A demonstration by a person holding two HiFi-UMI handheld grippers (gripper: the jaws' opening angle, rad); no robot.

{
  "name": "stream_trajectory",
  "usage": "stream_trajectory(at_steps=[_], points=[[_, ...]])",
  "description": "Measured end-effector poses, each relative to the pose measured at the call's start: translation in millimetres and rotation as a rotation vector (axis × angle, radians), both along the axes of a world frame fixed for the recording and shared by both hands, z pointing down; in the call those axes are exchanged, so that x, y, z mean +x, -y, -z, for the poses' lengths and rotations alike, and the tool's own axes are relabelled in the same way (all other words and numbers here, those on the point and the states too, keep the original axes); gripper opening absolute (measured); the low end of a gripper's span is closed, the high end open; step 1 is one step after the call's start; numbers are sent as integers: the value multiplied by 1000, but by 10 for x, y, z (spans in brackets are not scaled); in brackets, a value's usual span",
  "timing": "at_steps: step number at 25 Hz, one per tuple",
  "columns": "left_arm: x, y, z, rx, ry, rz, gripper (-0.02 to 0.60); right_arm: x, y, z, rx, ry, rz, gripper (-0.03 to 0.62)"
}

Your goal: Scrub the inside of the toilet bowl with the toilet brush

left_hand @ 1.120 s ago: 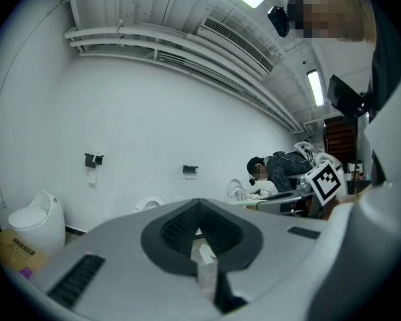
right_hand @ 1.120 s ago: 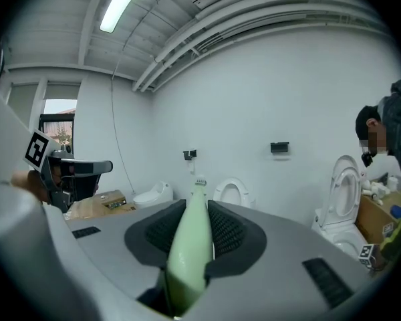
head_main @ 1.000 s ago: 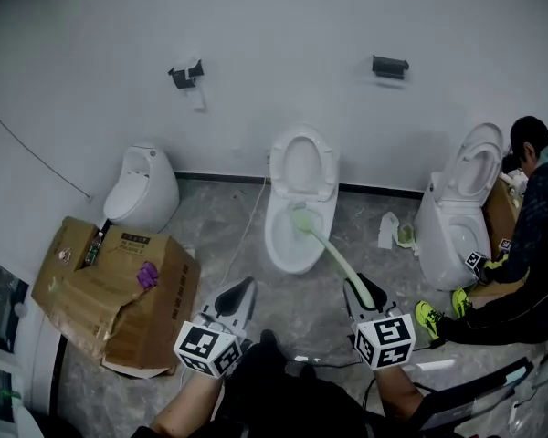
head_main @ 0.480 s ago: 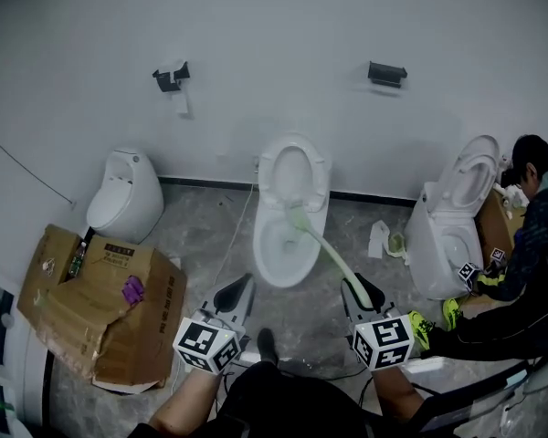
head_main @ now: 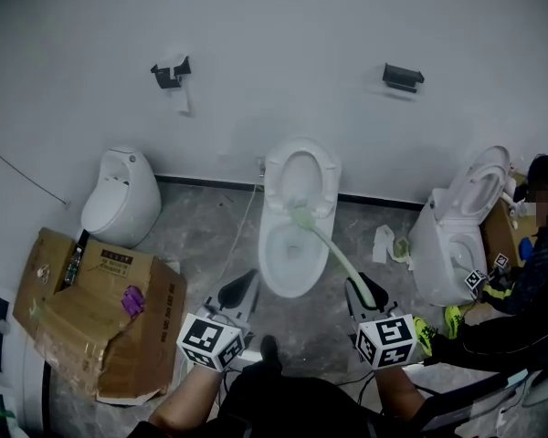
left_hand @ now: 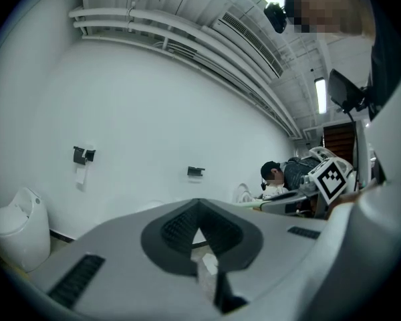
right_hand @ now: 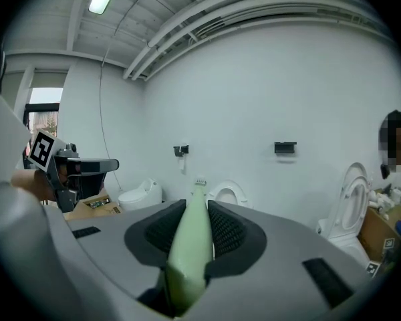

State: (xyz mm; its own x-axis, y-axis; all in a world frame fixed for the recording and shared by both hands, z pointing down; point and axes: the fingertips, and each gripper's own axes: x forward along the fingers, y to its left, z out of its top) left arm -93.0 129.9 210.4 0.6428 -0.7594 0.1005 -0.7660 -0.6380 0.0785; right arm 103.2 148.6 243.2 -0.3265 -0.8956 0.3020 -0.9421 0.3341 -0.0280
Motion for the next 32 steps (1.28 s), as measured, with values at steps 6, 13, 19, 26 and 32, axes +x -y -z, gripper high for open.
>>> stream_trajectory(at_steps=[6, 13, 19, 26, 32], points=[[-229, 436, -51, -19, -8, -19, 9, -243, 397, 43, -7, -22, 1, 107], [-447, 908, -174, -42, -11, -53, 9, -471, 811, -17, -19, -47, -12, 107], [-433, 1123, -217, -53, -11, -69, 9, -490, 1046, -49, -28, -39, -23, 107], [-314, 1369, -259, -70, -24, -62, 9, -390, 1352, -118, -32, -46, 7, 107], [-105, 1636, -297, -67, -16, -4, 9, -139, 1631, -221, -40, -57, 58, 107]])
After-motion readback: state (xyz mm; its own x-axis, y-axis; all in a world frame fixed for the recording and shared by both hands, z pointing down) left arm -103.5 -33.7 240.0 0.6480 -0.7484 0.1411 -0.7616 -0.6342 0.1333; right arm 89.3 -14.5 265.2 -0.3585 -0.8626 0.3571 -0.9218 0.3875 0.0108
